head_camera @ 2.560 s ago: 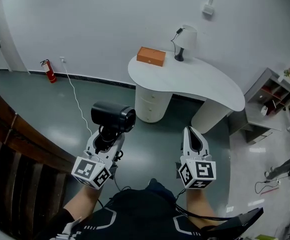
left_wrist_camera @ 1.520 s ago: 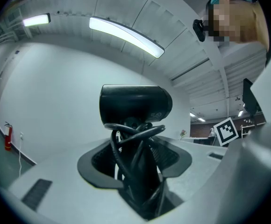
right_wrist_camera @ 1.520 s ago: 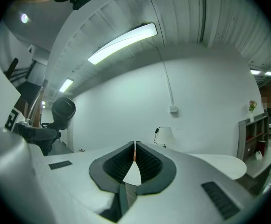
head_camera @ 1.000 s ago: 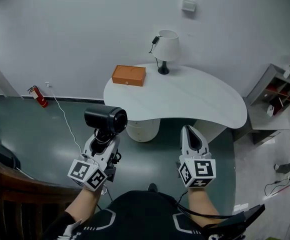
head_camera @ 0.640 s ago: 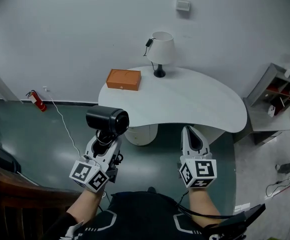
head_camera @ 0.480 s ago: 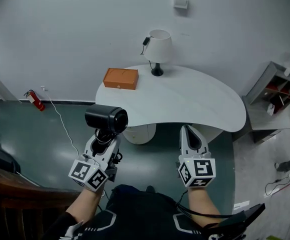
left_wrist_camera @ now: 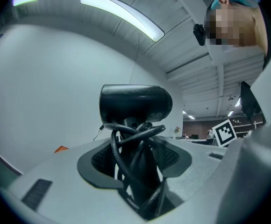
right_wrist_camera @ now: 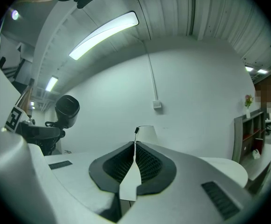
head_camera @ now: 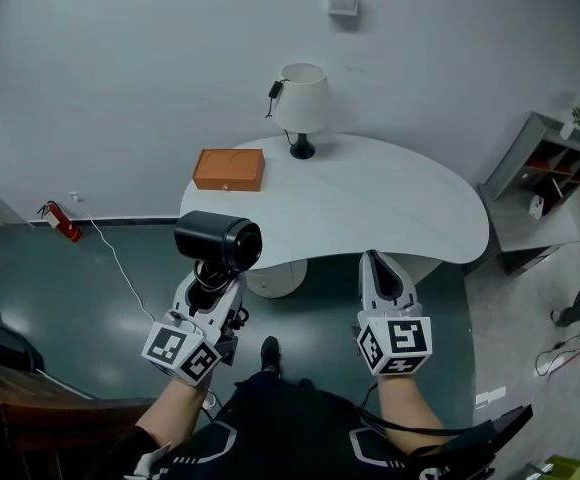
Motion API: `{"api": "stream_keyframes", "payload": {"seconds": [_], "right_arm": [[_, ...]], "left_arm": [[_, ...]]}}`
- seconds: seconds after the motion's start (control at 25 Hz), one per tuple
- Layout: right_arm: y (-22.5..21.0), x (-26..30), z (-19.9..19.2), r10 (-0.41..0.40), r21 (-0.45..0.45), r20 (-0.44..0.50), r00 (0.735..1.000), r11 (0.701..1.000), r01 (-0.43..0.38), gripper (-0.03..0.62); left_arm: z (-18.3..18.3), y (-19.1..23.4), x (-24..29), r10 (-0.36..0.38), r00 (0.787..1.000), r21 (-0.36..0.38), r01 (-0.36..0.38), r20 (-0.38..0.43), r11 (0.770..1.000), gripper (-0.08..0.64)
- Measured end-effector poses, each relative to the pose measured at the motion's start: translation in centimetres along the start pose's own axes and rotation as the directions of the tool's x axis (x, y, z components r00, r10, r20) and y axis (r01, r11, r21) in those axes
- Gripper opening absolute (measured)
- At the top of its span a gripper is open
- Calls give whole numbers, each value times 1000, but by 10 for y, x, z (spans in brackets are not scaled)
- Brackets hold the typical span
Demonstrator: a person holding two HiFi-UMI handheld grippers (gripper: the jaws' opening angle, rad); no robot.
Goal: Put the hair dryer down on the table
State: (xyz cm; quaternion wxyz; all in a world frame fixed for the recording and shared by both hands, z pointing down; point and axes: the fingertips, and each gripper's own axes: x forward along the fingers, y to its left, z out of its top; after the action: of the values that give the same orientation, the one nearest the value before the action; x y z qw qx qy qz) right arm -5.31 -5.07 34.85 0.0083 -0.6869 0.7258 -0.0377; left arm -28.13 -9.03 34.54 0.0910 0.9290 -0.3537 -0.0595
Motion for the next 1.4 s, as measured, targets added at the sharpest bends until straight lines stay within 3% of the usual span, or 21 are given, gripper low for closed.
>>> {"api": "stream_keyframes", "payload": {"seconds": [0.32,0.72,1.16,1.4], "right_arm": [[-12,38,6,-103,-7,-1,995,995,103,26],[-37,63,4,-276,-10,-20,961,961,275,26],[-45,66,-1,-427,-27,-44,903,904,426,26],[-45,57,-7,-486,-20,-50,873,874,485,26]], "left_arm": [[9,28,47,-108,994,25,108,-21,994,218],[4,48,120,-268,962,-21,268,-56,963,218],[-3,47,176,-444,892,-46,442,-88,896,218],[-13,28,194,-542,835,-98,534,-99,840,218]]}}
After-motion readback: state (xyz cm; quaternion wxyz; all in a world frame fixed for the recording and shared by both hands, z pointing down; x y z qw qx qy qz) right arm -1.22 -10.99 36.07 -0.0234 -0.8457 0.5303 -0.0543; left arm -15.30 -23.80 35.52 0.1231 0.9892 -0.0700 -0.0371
